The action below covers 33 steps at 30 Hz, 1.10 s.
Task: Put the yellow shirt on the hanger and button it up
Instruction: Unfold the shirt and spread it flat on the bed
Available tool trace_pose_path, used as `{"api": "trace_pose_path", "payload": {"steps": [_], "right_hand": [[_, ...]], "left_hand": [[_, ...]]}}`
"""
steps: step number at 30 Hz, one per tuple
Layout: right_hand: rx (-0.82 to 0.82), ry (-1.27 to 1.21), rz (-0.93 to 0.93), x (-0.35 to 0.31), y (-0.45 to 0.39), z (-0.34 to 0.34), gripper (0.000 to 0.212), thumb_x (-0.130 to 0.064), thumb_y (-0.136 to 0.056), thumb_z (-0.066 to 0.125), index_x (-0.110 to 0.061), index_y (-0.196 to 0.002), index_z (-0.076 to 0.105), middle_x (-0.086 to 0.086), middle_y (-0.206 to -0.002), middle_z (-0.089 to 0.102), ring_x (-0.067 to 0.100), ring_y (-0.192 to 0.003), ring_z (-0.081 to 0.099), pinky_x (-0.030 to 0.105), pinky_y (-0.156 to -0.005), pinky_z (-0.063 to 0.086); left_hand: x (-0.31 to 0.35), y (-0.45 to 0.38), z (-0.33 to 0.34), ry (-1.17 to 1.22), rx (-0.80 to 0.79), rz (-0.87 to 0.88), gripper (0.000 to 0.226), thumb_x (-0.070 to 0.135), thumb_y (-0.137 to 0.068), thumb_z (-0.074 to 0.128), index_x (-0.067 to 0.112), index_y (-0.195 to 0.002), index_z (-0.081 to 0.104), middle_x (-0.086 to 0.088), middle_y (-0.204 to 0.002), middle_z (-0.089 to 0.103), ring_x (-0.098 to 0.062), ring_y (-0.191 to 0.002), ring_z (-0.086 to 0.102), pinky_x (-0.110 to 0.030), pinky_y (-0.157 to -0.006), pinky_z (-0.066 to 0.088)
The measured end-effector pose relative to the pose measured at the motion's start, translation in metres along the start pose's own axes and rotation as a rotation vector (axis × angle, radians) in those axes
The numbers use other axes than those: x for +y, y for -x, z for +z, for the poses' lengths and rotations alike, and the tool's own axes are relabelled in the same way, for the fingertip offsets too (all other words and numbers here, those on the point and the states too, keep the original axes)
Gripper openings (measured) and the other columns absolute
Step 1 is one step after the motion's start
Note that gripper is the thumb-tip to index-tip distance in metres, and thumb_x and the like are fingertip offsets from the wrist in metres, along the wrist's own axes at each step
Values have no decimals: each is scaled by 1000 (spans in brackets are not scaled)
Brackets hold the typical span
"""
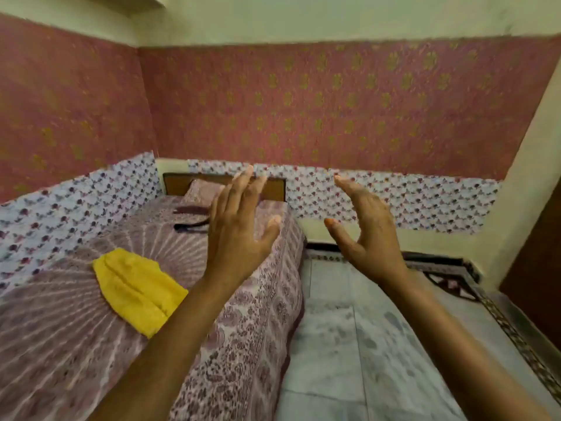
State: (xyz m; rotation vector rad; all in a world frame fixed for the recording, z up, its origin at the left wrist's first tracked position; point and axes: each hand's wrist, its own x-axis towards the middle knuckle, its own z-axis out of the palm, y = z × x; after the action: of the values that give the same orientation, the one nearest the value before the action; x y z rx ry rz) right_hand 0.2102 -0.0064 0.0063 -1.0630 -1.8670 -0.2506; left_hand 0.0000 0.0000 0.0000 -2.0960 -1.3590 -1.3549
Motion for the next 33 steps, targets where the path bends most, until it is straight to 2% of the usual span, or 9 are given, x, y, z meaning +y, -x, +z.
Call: {"api": "trace_pose_path", "payload": {"steps": [5,9,12,16,18,22,26,30,33], "right_hand": [[-69,-5,106,64,34,53,54,-40,-87,46,-16,-136,42,3,-135,51,19,-122,47,34,-98,34],[-97,-44,135,117,41,89,52,-35,-87,50,-16,-135,42,2,-135,51,16,-125,45,34,-101,33],[-140,-86,188,151,34,111,54,-35,-86,49,-17,-137,41,1,-136,51,14,-125,43,31,-99,32],[-224,-120,198,189,21,144,56,-36,-87,47,-17,-139,38,2,-133,53,16,-121,45,34,-96,35],[-246,-151,216,202,14,162,56,-36,-87,47,-18,-139,38,3,-129,55,15,-118,46,35,-95,36],[-293,-196,233,230,-8,208,55,-35,-86,48,-19,-138,40,2,-133,54,20,-120,50,38,-96,38],[-313,-199,245,249,-35,263,53,-32,-85,50,-17,-135,43,4,-131,56,15,-119,46,33,-95,35],[-385,-197,241,261,-60,321,54,-24,-83,58,-17,-135,44,4,-133,54,13,-121,43,35,-97,35],[-452,-191,281,264,-82,368,54,-29,-85,56,-18,-136,44,4,-135,53,22,-123,48,39,-100,36]], "left_hand": [[-17,33,74,87,-92,-147,58,38,-85,46,19,-139,36,-4,-148,35,-18,-135,29,-36,-109,24],[-24,34,134,113,-125,-246,59,38,-83,46,19,-138,39,-2,-147,37,-13,-134,29,-40,-111,26],[-30,26,174,113,-167,-308,58,39,-84,48,19,-138,39,-2,-147,37,-15,-135,31,-45,-111,28],[-47,13,219,80,-200,-382,58,44,-84,44,26,-138,32,1,-147,35,-11,-133,30,-39,-111,26],[-57,7,234,67,-216,-403,58,44,-84,43,29,-138,30,2,-148,34,-8,-132,28,-40,-111,25],[-93,-7,267,34,-246,-474,59,43,-83,46,30,-139,33,7,-150,29,-5,-133,25,-39,-112,20],[-146,-17,298,11,-291,-535,63,47,-82,43,31,-142,28,9,-152,24,-9,-138,23,-47,-115,21],[-206,-28,324,-4,-303,-564,60,38,-84,50,29,-141,31,7,-151,27,-2,-132,20,-36,-112,15],[-252,-39,338,-5,-299,-617,60,44,-82,44,29,-139,33,5,-149,31,-4,-132,22,-37,-111,18]]}}
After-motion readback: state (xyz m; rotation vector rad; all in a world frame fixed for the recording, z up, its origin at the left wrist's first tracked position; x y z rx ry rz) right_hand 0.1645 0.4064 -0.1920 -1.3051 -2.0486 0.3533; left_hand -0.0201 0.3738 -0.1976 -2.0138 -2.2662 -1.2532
